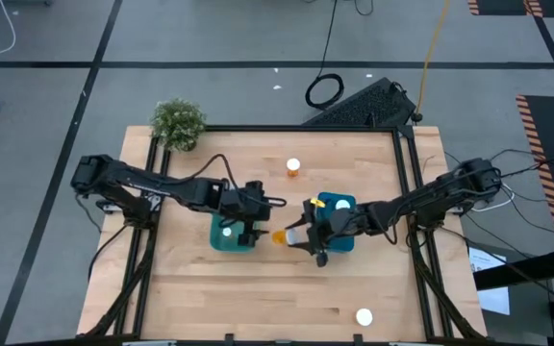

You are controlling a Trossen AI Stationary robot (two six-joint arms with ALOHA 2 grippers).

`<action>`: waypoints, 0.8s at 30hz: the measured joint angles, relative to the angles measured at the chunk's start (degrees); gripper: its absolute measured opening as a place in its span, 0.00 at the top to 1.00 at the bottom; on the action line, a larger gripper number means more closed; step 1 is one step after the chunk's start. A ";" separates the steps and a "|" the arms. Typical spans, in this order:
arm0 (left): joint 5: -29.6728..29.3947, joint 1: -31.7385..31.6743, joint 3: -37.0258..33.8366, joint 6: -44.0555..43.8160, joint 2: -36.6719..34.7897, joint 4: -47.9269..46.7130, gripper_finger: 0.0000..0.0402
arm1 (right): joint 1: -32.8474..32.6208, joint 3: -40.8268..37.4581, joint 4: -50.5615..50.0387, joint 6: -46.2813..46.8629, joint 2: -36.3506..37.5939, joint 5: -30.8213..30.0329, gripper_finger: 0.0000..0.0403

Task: Pick and place medicine bottles into bin by pill shape (circle, oval)
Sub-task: Put the large orange pill bottle into the blue bin

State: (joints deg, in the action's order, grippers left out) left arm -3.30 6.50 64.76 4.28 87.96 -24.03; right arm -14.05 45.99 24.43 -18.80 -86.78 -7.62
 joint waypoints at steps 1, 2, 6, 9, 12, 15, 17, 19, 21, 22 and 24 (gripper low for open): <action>-1.07 -0.04 0.60 0.29 -0.32 -1.02 0.12 | -0.06 0.05 -1.31 1.97 0.53 0.00 0.48; -2.47 -0.04 0.87 0.67 -0.92 -2.04 0.11 | -0.02 0.07 -1.98 4.05 1.00 -0.09 0.48; -8.50 0.04 0.89 1.30 -4.34 -4.77 0.10 | -0.17 0.19 -6.48 9.87 2.65 -1.11 0.48; -10.70 0.03 0.82 0.12 -7.07 -7.43 0.11 | -0.37 1.24 -12.26 13.83 5.08 -1.13 0.48; -10.70 0.03 0.71 -1.46 -9.26 -9.89 0.14 | 0.02 4.58 -22.71 18.69 7.70 -2.50 0.48; -10.66 0.07 0.93 -2.04 -9.75 -9.71 0.17 | 0.24 8.05 -35.48 22.51 10.31 -5.06 0.48; -10.63 0.07 0.57 -2.02 -10.23 -11.94 0.19 | 1.06 10.65 -42.01 24.40 11.25 -6.42 0.48; -10.50 0.05 0.94 -1.90 -9.83 -9.79 0.22 | 2.08 12.09 -49.62 27.16 12.21 -7.42 0.48; -10.44 -0.10 0.72 -1.74 -9.61 -10.44 0.24 | 3.64 12.84 -53.14 29.07 12.30 -7.52 0.48; -10.44 -0.10 0.59 -1.66 -9.59 -10.83 0.25 | 4.31 12.87 -54.48 29.96 12.36 -7.57 0.48; -10.46 -0.18 0.82 -1.47 -9.21 -9.05 0.27 | 6.08 12.76 -58.75 30.96 12.23 -7.35 0.48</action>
State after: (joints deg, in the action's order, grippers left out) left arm -13.76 6.32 65.58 2.82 78.75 -33.09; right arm -7.96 58.75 -34.32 12.16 -74.55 -14.96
